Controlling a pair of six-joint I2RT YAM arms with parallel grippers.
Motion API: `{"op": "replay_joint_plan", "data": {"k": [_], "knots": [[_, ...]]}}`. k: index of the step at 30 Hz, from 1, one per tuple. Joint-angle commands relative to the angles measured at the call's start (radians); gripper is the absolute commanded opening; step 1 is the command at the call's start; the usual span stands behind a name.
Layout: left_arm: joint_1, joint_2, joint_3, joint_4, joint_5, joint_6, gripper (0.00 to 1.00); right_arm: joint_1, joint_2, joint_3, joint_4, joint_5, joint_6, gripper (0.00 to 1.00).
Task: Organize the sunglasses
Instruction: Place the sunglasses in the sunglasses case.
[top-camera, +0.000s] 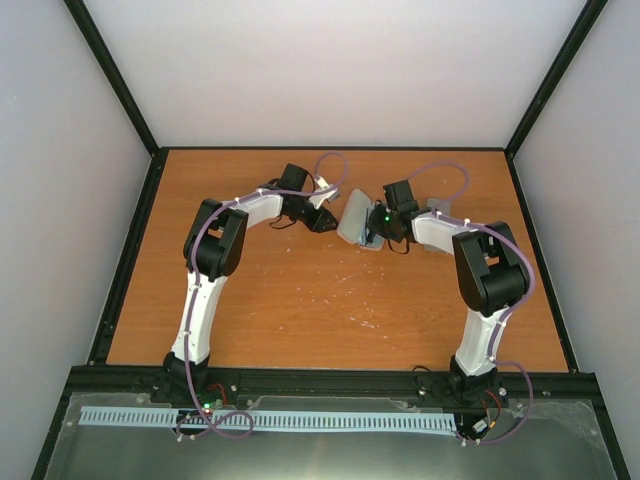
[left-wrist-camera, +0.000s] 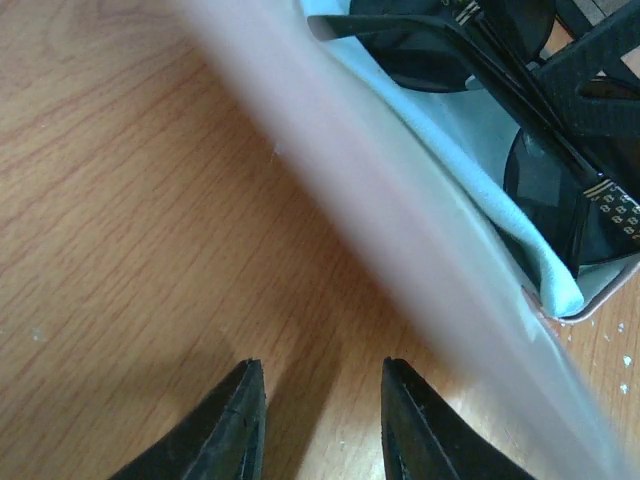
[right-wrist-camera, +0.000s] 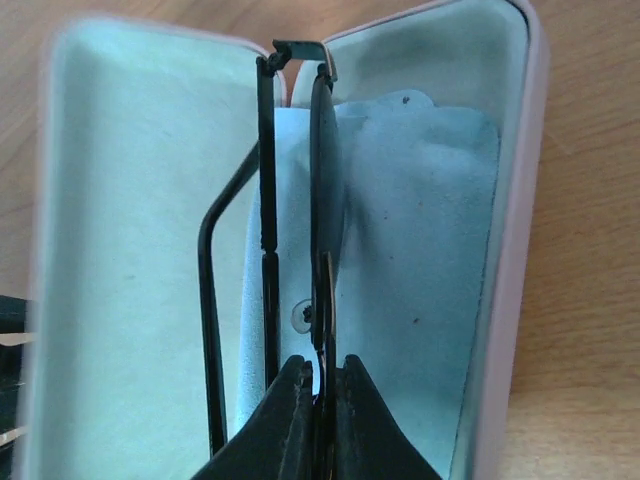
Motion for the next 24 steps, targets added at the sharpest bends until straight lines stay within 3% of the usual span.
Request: {"op": "replay_joint_plan", "data": {"k": [1,5,8,12,18,24], "knots": [[-0.012,-0.053,-0.005,0.007,-0.008,0.009,0.34,-0.002,0.024,-0.020,-0.122,0.047,-0.025,0.07],[-0.016,-0.051,-0.007,0.007,-0.010,0.012,0.34,-0.003,0.018,-0.024,-0.134,0.057,-0.030,0.08],[-0.018,-0.053,-0.010,0.006,-0.012,0.013,0.34,-0.002,0.015,-0.020,-0.144,0.063,-0.033,0.19],[-0.020,-0.054,-0.015,0.007,-0.016,0.018,0.34,-0.004,0.000,-0.019,-0.168,0.091,-0.046,0.22],[-0.025,-0.053,-0.018,0.008,-0.014,0.020,0.34,-0.011,-0.018,-0.018,-0.198,0.115,-0.060,0.51],[-0.033,-0.054,-0.026,0.010,-0.017,0.023,0.34,-0.020,-0.059,-0.022,-0.220,0.165,-0.075,0.56]]}}
